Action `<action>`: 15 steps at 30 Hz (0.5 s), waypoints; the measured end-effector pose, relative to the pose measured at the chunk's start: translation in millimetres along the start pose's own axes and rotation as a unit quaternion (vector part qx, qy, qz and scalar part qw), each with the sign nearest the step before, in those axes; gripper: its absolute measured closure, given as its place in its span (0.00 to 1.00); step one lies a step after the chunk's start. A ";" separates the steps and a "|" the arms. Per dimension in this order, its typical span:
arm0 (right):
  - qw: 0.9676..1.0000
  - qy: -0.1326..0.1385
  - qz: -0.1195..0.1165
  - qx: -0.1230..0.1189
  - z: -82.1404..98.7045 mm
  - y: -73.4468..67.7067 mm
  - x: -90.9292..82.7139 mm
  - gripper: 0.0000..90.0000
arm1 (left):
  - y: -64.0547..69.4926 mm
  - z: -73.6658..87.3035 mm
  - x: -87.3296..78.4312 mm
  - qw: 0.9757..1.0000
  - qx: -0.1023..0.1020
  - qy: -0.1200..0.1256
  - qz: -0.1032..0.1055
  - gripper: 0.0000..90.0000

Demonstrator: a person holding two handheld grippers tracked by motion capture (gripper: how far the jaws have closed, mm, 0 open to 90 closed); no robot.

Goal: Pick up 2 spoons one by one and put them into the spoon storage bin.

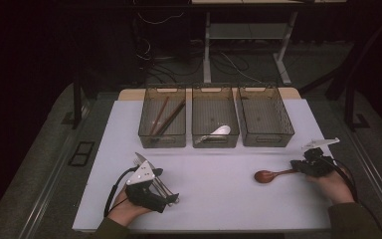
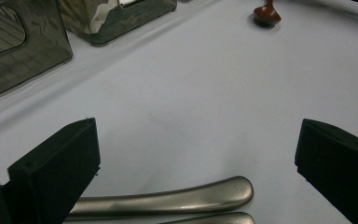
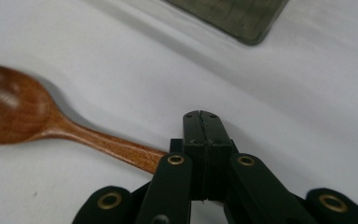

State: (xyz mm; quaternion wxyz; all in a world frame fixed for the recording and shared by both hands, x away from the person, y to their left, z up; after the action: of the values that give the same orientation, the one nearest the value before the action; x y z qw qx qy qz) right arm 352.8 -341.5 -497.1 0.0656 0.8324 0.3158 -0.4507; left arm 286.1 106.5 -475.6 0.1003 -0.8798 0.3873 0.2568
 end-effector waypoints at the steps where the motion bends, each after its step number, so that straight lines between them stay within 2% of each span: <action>1: 1.000 -0.001 -0.001 -0.001 1.6 -1.2 -1.1 0.99 | 0.0 0.1 0.0 1.000 0.000 0.000 0.000 0.00; 10: 1.000 -0.002 -0.005 -0.005 11.4 -7.9 -9.5 0.97 | -0.3 0.2 -0.1 1.000 0.000 0.000 0.000 0.00; 12: 1.000 0.015 -0.014 0.000 7.3 -9.2 -11.5 0.89 | 0.0 0.5 0.1 1.000 0.000 -0.001 0.000 0.00; 15: 0.998 0.049 -0.025 -0.006 0.0 -12.4 -14.0 0.71 | 0.1 0.4 0.3 1.000 0.000 -0.002 0.000 0.00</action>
State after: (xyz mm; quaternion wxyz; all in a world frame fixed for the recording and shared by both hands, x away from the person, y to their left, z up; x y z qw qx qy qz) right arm 340.0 -338.2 -483.9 0.0439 0.8447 0.3421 -0.4093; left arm 286.1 106.4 -476.1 0.1008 -0.8793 0.3873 0.2582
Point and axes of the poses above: each handheld gripper's, and its own axes: x roughly forward along the jaws, z roughly out of its underside, y roughly to its right, the point moved 7 cm from there along x, roughly forward along the jaws, and after that the axes turned 11 degrees about -z, right-handed, at the moved point
